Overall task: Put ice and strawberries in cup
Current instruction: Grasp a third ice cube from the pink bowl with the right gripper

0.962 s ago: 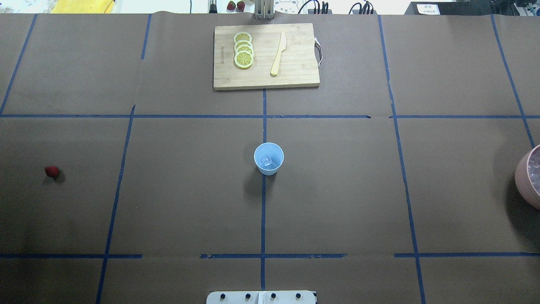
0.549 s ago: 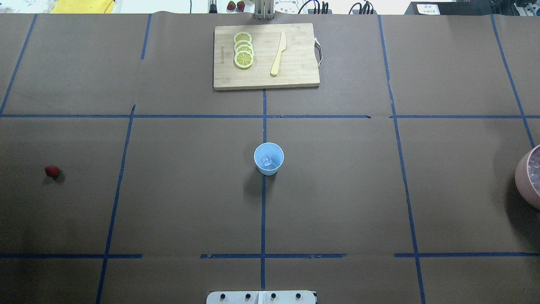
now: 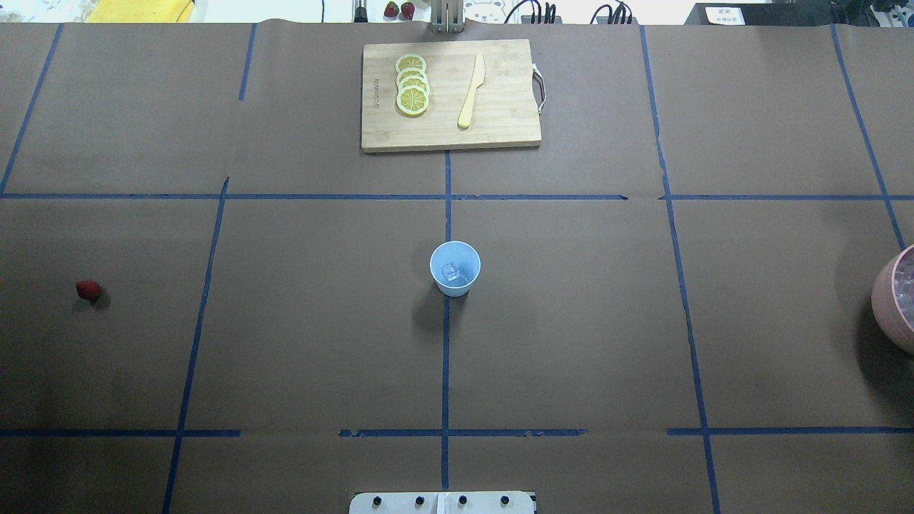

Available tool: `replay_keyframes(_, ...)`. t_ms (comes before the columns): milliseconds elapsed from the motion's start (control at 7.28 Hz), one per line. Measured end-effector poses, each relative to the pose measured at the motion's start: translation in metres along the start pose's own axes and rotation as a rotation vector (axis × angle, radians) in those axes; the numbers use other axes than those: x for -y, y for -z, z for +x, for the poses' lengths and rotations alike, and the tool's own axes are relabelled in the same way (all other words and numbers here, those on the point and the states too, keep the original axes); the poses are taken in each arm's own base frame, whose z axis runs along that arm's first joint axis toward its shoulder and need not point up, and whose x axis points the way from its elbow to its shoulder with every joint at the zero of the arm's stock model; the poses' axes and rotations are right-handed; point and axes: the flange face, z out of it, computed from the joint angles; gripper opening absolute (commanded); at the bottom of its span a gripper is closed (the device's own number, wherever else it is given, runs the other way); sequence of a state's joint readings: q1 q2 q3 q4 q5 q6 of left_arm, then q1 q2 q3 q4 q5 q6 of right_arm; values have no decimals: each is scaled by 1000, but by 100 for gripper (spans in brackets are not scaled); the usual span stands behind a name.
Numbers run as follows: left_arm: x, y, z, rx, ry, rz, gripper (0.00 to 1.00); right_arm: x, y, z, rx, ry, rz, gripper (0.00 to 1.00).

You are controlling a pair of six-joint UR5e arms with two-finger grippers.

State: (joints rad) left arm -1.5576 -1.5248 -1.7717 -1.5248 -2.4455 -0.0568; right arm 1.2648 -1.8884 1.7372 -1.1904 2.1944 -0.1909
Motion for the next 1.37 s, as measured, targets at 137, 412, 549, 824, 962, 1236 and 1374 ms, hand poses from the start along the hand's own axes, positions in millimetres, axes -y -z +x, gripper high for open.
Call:
replay_keyframes(137,0,1,1,0,-1,1,100,-3,-3,3,-12,7,-9,68)
replay_keyframes(412,0,2,2,0,-3,4,100,-4,-5,5,-21,12,-17,66)
replay_keyframes(549,0,2,2,0,-4,4,100,-3,-6,5,-21,13,-16,66)
replay_keyframes(824,0,2,2,0,-5,4,100,-1,-7,3,-19,18,-18,65)
replay_keyframes(962,0,2,2,0,-5,4,100,-1,-8,3,-18,20,-20,65)
replay_keyframes(1236,0,2,2,0,-4,4,100,-1,-9,2,-16,21,-24,63)
replay_keyframes(1374,0,2,2,0,-4,5,100,-2,-10,2,-16,21,-25,60)
